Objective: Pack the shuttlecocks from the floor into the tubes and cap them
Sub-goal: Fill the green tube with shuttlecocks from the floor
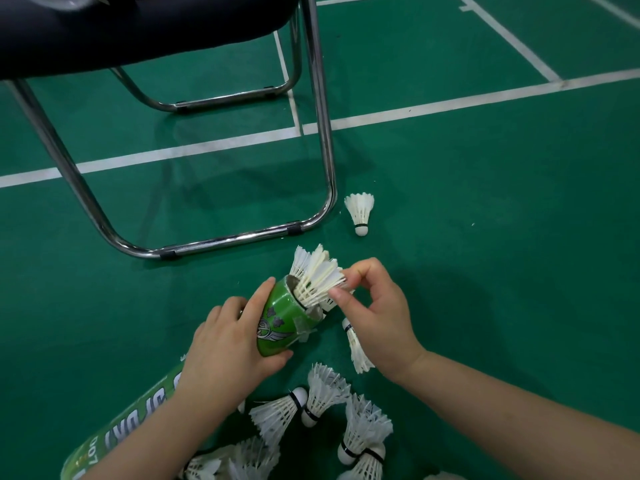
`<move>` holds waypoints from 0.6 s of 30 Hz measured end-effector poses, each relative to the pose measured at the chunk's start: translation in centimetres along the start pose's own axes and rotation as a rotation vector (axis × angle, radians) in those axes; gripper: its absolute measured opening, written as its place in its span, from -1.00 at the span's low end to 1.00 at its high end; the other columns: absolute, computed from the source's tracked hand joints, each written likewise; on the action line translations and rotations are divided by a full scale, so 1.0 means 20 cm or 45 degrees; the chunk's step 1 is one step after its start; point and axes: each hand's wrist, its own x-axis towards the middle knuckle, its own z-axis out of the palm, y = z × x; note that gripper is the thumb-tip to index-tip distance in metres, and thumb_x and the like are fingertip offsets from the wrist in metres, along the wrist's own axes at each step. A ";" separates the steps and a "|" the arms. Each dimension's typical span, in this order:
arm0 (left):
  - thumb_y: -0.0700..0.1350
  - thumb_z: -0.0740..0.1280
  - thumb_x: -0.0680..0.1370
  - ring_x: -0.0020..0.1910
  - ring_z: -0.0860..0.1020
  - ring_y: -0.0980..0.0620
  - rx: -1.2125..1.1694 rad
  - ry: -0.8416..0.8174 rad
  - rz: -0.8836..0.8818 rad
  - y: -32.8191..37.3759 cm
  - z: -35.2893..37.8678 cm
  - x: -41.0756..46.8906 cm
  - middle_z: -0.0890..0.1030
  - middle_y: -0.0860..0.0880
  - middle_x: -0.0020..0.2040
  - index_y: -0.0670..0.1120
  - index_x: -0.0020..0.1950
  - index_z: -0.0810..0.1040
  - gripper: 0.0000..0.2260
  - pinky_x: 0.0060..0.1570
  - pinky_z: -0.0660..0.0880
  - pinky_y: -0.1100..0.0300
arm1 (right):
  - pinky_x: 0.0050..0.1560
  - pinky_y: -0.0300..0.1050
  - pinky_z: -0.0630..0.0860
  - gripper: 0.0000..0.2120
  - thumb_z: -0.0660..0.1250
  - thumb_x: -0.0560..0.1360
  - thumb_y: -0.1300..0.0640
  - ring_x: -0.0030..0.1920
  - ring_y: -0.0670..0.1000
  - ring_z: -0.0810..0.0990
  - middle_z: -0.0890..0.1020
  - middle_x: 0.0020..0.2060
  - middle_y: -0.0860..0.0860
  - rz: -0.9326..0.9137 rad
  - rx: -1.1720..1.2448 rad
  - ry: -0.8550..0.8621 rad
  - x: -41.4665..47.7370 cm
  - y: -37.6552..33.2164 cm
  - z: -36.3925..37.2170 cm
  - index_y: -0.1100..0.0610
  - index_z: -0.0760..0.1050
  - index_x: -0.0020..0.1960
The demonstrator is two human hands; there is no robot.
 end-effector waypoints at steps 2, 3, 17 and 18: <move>0.30 0.36 0.35 0.15 0.39 0.02 -0.006 0.014 0.013 0.01 -0.01 0.00 0.40 0.02 0.20 0.19 0.50 -0.16 -0.09 0.14 0.38 0.17 | -0.04 -0.17 0.46 -0.79 0.31 0.40 0.12 -0.12 -0.12 0.51 0.52 -0.22 -0.14 -0.009 0.000 -0.038 0.00 0.00 0.00 -0.15 0.34 -0.23; 0.30 0.36 0.35 0.15 0.39 0.03 -0.012 0.018 0.019 0.02 -0.01 0.00 0.40 0.02 0.21 0.20 0.50 -0.16 -0.09 0.14 0.38 0.17 | -0.04 -0.19 0.46 -0.81 0.31 0.40 0.12 -0.12 -0.15 0.51 0.52 -0.22 -0.17 -0.013 0.006 -0.058 0.00 0.00 0.00 -0.12 0.34 -0.22; 0.30 0.28 0.23 -0.18 0.54 -0.09 -0.006 0.116 0.189 0.05 0.00 -0.01 0.55 -0.06 -0.08 0.10 0.43 0.17 -0.19 -0.25 0.54 0.01 | -0.07 -0.09 0.54 -0.65 0.36 0.33 -0.13 -0.13 -0.03 0.58 0.61 -0.16 0.00 0.072 -0.144 -0.663 -0.02 -0.06 0.00 0.10 0.53 -0.05; 0.31 0.26 0.21 -0.22 0.54 -0.08 0.036 0.128 0.217 0.06 0.00 -0.02 0.55 -0.06 -0.11 0.07 0.42 0.21 -0.19 -0.29 0.53 0.03 | -0.03 -0.12 0.54 -0.64 0.40 0.30 -0.14 -0.09 -0.06 0.58 0.60 -0.11 -0.02 0.097 -0.201 -0.750 -0.01 -0.06 0.00 0.05 0.54 -0.01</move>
